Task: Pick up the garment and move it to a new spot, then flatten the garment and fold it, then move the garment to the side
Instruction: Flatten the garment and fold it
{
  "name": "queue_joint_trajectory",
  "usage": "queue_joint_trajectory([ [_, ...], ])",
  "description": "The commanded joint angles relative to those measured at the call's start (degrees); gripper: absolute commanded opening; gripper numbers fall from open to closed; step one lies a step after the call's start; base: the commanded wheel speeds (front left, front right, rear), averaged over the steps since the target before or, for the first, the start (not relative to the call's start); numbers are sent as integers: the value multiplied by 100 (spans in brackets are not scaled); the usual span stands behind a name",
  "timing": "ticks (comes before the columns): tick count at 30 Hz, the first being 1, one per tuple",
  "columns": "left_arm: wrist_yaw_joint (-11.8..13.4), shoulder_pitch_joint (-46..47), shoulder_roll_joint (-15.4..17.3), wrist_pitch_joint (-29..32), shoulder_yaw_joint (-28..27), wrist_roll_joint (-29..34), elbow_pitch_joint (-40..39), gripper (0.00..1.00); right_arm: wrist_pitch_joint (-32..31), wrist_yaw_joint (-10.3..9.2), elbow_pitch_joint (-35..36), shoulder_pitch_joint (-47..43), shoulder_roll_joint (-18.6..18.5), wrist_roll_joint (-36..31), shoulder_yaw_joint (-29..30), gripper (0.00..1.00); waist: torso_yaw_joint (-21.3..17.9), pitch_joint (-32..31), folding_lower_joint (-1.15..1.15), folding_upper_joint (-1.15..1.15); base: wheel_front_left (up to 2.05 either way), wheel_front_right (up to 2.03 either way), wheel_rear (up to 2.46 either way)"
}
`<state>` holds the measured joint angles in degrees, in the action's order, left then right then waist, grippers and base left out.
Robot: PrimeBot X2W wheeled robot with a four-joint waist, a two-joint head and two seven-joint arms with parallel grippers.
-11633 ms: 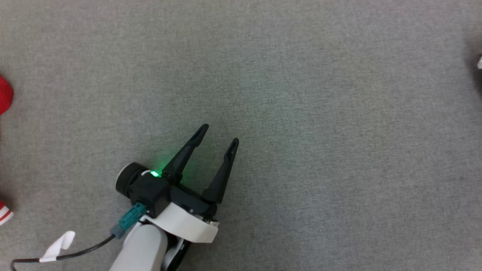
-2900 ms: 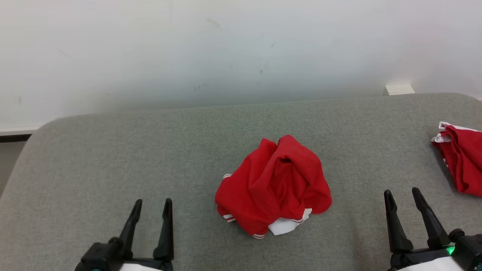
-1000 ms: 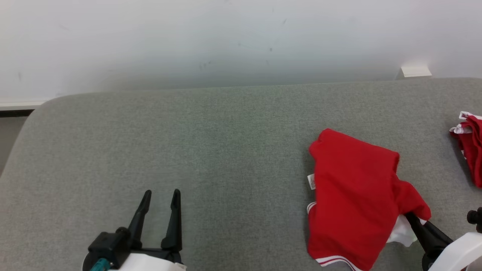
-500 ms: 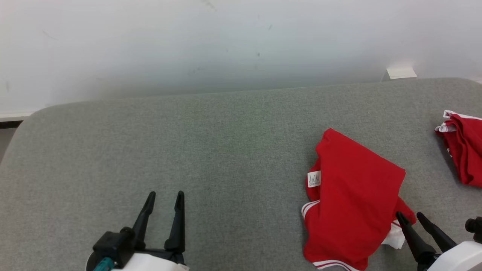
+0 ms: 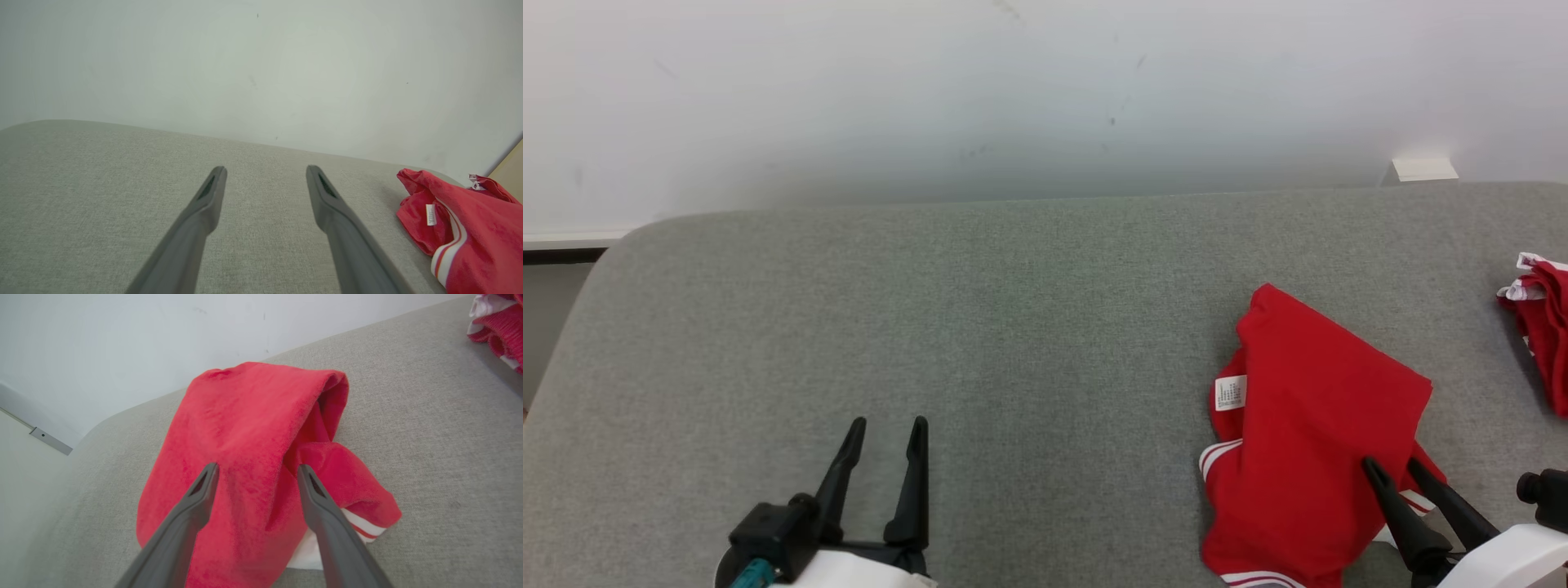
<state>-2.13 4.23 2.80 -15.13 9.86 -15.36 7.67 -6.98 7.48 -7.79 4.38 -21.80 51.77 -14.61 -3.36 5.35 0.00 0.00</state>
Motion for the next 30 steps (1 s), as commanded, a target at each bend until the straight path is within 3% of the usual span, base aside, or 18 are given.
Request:
queue_joint_trajectory([
  [1,18,16,21,1,-15,-31,9,100,-45,1,-52,-61,37,-104,59,100,53,13,0,0,0,0,0],
  [6,30,8,21,1,-50,-43,19,100,-162,1,-28,-71,187,-231,196,100,123,31,0,0,0,0,0],
  [7,32,16,21,1,-52,-49,25,100,-179,1,-1,-63,204,-257,210,85,136,32,0,0,0,0,0],
  [8,35,28,21,1,-52,-51,26,100,-173,1,28,-46,224,-285,230,45,149,29,0,0,0,0,0],
  [9,33,38,21,1,-51,-57,24,100,-150,1,71,-14,236,-313,240,31,161,29,0,0,0,0,0],
  [12,38,53,21,1,-49,-69,20,100,-86,1,190,144,272,-361,209,2,181,32,0,0,0,0,0],
  [21,41,99,21,1,-6,-135,11,100,95,1,182,744,336,-406,0,0,406,112,0,0,0,0,0],
  [30,91,353,21,1,160,-273,-26,100,37,1,-475,2457,635,-310,-641,0,812,538,0,0,0,0,0],
])
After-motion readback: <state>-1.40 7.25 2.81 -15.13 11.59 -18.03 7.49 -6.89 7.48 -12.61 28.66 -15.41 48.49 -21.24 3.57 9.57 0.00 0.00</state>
